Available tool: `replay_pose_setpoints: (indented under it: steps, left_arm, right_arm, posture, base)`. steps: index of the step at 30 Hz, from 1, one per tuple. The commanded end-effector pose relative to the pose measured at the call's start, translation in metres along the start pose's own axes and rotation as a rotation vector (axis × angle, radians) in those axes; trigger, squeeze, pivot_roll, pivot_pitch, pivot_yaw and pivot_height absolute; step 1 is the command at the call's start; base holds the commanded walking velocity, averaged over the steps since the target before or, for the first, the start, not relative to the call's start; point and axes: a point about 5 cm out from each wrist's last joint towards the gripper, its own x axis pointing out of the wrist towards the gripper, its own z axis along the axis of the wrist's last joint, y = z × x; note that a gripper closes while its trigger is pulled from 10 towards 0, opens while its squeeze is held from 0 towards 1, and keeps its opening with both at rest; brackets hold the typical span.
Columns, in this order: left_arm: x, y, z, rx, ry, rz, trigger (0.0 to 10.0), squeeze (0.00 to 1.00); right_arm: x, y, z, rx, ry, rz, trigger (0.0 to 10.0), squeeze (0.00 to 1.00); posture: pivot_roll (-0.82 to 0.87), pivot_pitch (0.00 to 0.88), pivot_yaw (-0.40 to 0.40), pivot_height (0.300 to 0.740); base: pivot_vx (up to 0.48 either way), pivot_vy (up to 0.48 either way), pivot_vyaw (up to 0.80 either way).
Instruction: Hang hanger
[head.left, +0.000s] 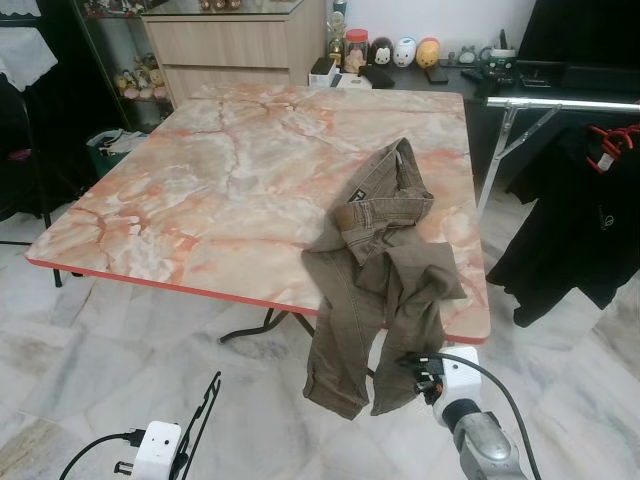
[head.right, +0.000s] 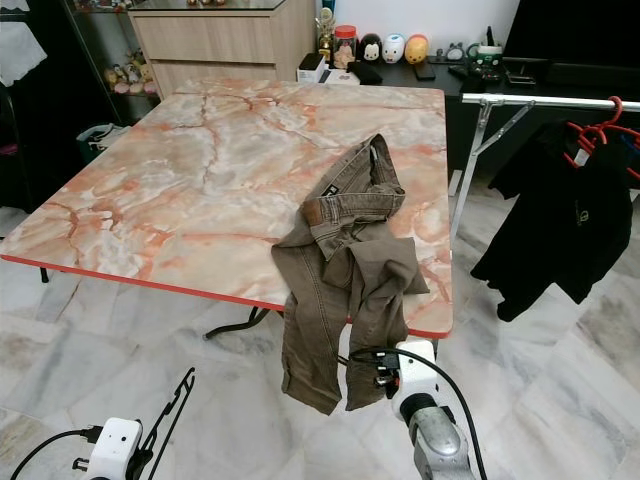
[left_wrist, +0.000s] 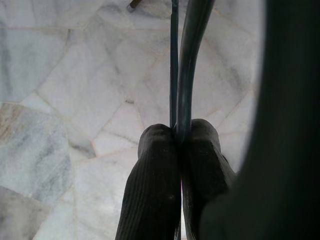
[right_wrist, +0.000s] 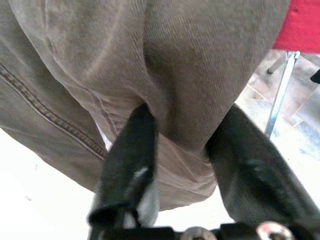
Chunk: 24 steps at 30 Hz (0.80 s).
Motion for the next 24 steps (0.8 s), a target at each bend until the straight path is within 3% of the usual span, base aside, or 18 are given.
replay_pose_setpoints:
  steps: [1, 10, 20, 24]
  left_arm:
    - [-0.004, 0.005, -0.009, 0.013, 0.04, 0.012, 10.0, 0.0]
    - [-0.004, 0.005, -0.009, 0.013, 0.044, 0.013, 10.0, 0.0]
    - [-0.005, 0.006, -0.013, 0.013, 0.072, 0.016, 10.0, 0.0]
    - [-0.005, 0.006, -0.015, 0.011, 0.082, 0.017, 10.0, 0.0]
  right_arm:
    - [0.002, 0.003, 0.004, 0.003, -0.023, 0.006, 0.0, 0.0]
    - [0.009, 0.006, 0.02, 0.0, -0.098, 0.029, 0.0, 0.0]
    - [0.013, 0.027, 0.04, -0.016, -0.198, 0.135, 0.0, 0.0]
    - [0.004, 0.036, 0.038, -0.011, -0.228, 0.152, 0.0, 0.0]
  posture:
    - [0.13, 0.008, 0.057, 0.74]
    - [0.13, 0.015, 0.061, 0.74]
    - [0.13, 0.013, 0.06, 0.74]
    - [0.13, 0.013, 0.056, 0.74]
  base:
    - [0.0, 0.0, 0.0]
    - [0.0, 0.0, 0.0]
    - [0.0, 0.0, 0.0]
    - [0.0, 0.0, 0.0]
